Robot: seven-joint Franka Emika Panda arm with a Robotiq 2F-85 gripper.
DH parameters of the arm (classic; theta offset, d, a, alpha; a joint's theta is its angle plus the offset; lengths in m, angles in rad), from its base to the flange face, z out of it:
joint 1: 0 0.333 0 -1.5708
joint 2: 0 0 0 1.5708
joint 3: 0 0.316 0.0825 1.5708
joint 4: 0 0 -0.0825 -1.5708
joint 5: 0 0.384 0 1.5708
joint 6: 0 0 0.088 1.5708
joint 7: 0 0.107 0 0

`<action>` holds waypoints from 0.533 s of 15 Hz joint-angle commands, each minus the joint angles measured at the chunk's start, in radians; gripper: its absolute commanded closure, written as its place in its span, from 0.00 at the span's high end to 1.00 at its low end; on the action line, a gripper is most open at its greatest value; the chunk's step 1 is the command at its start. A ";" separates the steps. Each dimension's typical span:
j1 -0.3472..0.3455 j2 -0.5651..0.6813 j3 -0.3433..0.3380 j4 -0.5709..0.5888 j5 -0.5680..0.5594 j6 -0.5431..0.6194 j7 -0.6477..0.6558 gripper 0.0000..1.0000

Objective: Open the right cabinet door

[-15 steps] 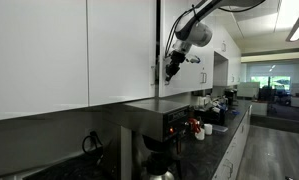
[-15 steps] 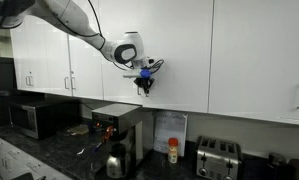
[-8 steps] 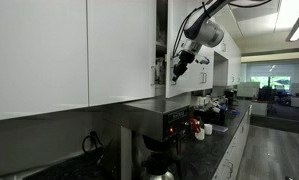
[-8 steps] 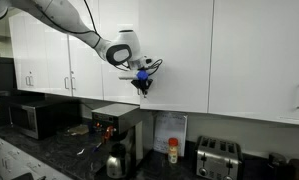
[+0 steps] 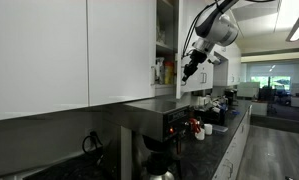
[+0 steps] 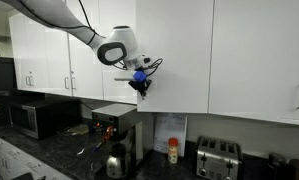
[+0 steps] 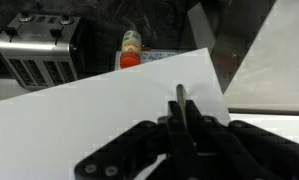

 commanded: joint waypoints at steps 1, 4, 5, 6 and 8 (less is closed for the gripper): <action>0.006 -0.124 -0.060 -0.087 0.018 0.043 -0.057 0.03; 0.012 -0.164 -0.101 -0.126 0.014 0.040 -0.075 0.03; 0.013 -0.175 -0.116 -0.137 0.015 0.035 -0.085 0.03; 0.016 -0.188 -0.133 -0.147 0.018 0.031 -0.100 0.03; 0.019 -0.209 -0.166 -0.164 0.015 0.027 -0.130 0.03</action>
